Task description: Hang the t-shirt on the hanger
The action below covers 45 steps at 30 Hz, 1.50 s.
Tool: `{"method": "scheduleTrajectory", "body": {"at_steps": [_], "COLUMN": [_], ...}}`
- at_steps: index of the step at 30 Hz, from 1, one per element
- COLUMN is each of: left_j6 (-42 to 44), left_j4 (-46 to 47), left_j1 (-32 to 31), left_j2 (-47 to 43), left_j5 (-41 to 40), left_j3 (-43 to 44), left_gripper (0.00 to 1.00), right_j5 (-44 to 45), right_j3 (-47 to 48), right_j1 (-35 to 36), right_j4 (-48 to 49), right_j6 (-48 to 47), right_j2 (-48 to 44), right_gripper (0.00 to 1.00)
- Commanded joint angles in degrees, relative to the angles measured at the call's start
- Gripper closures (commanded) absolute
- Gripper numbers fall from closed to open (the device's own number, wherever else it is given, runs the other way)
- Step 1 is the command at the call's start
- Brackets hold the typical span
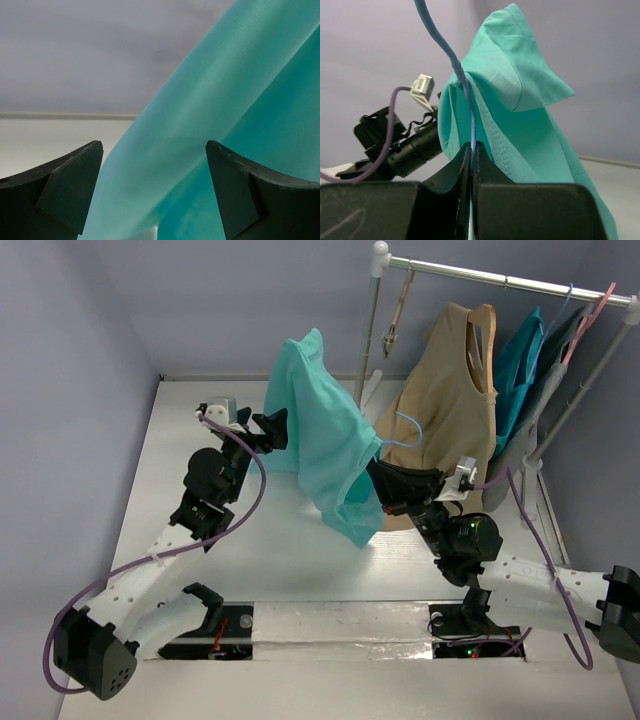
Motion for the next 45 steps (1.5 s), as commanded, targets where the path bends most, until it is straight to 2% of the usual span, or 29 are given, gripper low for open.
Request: {"method": "scheduleTrajectory", "body": {"at_steps": [1, 4, 6, 7, 9, 10, 13, 17, 22, 27, 31, 35, 37, 38, 40, 41, 42, 44, 45], "left_j6": [5.7, 9.1, 9.8, 9.6, 8.8, 8.0, 4.1, 0.4, -2.2, -3.5, -4.1, -4.4, -4.8, -5.2, -5.5, -5.8, -6.8, -7.4, -7.7], "left_j4": [10.4, 11.2, 10.5, 10.4, 9.6, 9.3, 9.9, 9.9, 5.3, 0.6, 0.0, -2.4, -5.5, -6.7, -8.8, -9.1, -10.5, -11.7, -12.5], "left_j1": [0.2, 0.2, 0.2, 0.2, 0.2, 0.2, -0.8, -5.2, -8.1, -9.9, -10.4, -10.4, -11.0, -11.0, -11.0, -11.0, -11.0, -11.0, -11.0], "left_j2": [2.1, 4.3, 5.9, 6.4, 7.2, 7.0, 4.2, -2.3, -7.6, -9.5, -8.6, -7.9, -8.3, -9.2, -10.9, -13.1, -14.1, -16.2, -16.5], "left_j5": [7.0, 6.9, 9.5, 10.1, 11.8, 12.3, 15.4, 14.8, 12.5, 9.1, 9.7, 7.7, 4.2, 2.7, -0.3, -1.2, -3.1, -3.7, -3.5], "left_j3": [3.9, 5.2, 7.0, 7.5, 8.3, 8.2, 4.6, -3.7, -8.2, -9.0, -8.9, -7.2, -5.9, -4.5, -3.7, -3.0, -2.5, -0.5, 0.2], "left_gripper": [0.18, 0.16, 0.24, 0.49, 0.91, 1.00, 1.00, 1.00, 1.00, 1.00, 1.00, 1.00, 1.00, 0.95, 0.76, 0.55, 0.47, 0.38, 0.37], "right_j5": [-2.6, -3.5, -3.4, -3.3, -3.1, -3.0, -2.0, -2.1, 1.6, 2.6, 3.3, 3.3, 3.2, 2.8, 2.1, 2.7, 3.4, 3.9, 3.7], "right_j3": [0.7, 0.9, 1.0, 1.1, 1.2, 1.3, 2.6, 6.0, 10.0, 12.4, 12.3, 13.9, 16.4, 17.8, 17.9, 17.8, 17.6, 17.6, 17.9], "right_j1": [0.2, 0.2, 0.2, 0.2, 0.2, 0.2, 0.2, 0.2, 0.2, 0.2, 0.2, 0.2, 0.2, 0.2, 0.2, 0.2, 0.2, 0.2, 0.2], "right_j4": [3.1, 2.4, 2.3, 2.3, 2.8, 3.0, 5.2, 11.4, 18.3, 21.2, 22.5, 21.4, 18.4, 16.2, 14.4, 13.3, 13.2, 10.6, 9.5], "right_j6": [0.3, 0.7, 0.9, 0.9, 0.7, 0.5, -1.0, -6.1, -12.0, -15.5, -16.3, -17.2, -17.5, -16.9, -15.8, -15.2, -15.1, -14.9, -14.5], "right_j2": [-1.5, -2.1, -2.1, -2.0, -1.8, -1.6, 0.0, 5.4, 12.9, 15.7, 16.5, 18.0, 19.3, 19.8, 19.9, 19.9, 20.4, 20.7, 20.6], "right_gripper": [1.00, 1.00, 1.00, 1.00, 1.00, 1.00, 1.00, 1.00, 1.00, 1.00, 1.00, 1.00, 1.00, 1.00, 1.00, 1.00, 1.00, 1.00, 1.00]}}
